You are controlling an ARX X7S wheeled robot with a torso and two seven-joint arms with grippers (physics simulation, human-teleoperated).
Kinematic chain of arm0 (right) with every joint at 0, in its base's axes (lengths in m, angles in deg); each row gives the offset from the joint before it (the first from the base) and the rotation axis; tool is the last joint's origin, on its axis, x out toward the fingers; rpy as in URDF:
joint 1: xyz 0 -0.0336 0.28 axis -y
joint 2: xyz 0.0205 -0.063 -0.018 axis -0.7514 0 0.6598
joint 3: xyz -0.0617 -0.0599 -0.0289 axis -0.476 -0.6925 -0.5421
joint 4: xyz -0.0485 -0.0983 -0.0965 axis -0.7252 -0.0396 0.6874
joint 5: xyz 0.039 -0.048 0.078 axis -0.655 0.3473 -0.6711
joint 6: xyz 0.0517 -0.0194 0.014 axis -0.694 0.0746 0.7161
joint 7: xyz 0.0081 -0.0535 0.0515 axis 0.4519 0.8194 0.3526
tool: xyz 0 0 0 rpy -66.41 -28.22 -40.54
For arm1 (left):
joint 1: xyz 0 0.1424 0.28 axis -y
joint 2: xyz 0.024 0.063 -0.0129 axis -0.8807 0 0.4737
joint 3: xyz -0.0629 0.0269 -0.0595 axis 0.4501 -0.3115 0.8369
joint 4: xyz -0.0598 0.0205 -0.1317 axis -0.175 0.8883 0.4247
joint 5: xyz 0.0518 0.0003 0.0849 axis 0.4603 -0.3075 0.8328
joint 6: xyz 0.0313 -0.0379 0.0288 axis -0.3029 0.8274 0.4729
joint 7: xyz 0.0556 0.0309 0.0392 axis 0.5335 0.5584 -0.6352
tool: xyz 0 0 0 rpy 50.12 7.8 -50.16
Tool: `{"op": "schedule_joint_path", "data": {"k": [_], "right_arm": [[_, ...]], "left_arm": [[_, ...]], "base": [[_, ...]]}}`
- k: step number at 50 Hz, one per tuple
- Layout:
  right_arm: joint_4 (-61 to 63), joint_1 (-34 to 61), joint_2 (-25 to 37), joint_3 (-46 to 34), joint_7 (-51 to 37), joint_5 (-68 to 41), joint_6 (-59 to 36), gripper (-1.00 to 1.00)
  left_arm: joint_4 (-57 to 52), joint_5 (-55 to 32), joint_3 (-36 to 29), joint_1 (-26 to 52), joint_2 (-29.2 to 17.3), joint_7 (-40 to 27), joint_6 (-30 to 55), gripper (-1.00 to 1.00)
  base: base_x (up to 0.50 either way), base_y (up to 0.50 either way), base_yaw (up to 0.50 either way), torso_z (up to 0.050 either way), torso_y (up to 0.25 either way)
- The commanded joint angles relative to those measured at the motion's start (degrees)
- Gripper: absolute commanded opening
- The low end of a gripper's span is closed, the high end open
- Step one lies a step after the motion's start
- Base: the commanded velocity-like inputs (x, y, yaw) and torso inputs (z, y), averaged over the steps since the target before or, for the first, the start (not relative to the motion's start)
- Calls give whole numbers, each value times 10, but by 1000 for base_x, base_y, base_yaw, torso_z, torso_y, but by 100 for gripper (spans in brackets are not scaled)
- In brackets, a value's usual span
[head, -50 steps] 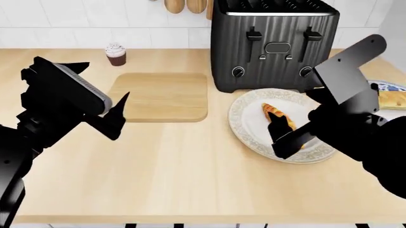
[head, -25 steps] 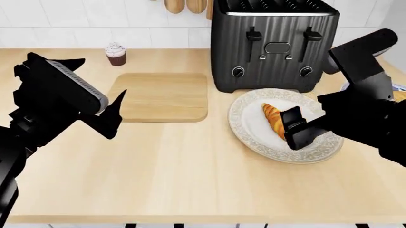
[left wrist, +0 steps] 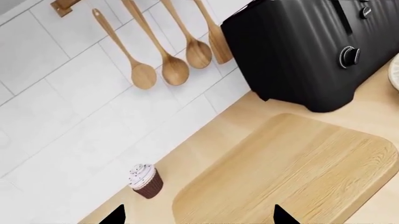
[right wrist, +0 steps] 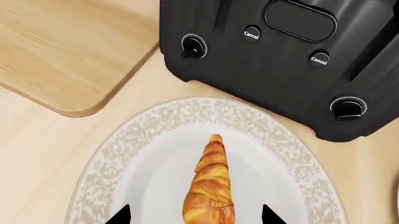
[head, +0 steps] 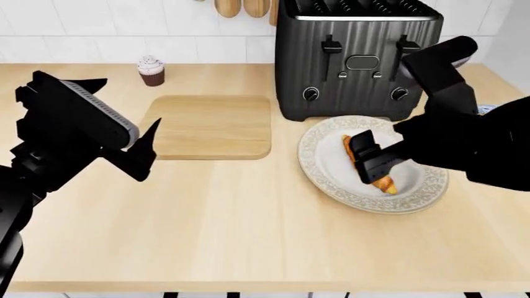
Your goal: From the different types of pastries on the counter, select a croissant and place it on the cutting board. Then retrieve a jar of jam from the cabinet and place it alongside the croissant on the cutting board.
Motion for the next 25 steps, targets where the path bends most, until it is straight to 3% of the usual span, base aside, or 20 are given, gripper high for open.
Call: {"op": "schedule_joint_path", "data": {"k": [1, 25], "right_arm": [[-45, 22, -17, -34, 8, 1, -8, 100], [-74, 33, -3, -80, 47, 29, 9, 100]], "left_arm": [[4, 2, 4, -8, -3, -4, -9, 100], [6, 0, 8, -10, -7, -6, -10, 100]], "base": [[0, 0, 0, 0, 0], [0, 0, 0, 0, 0]]}}
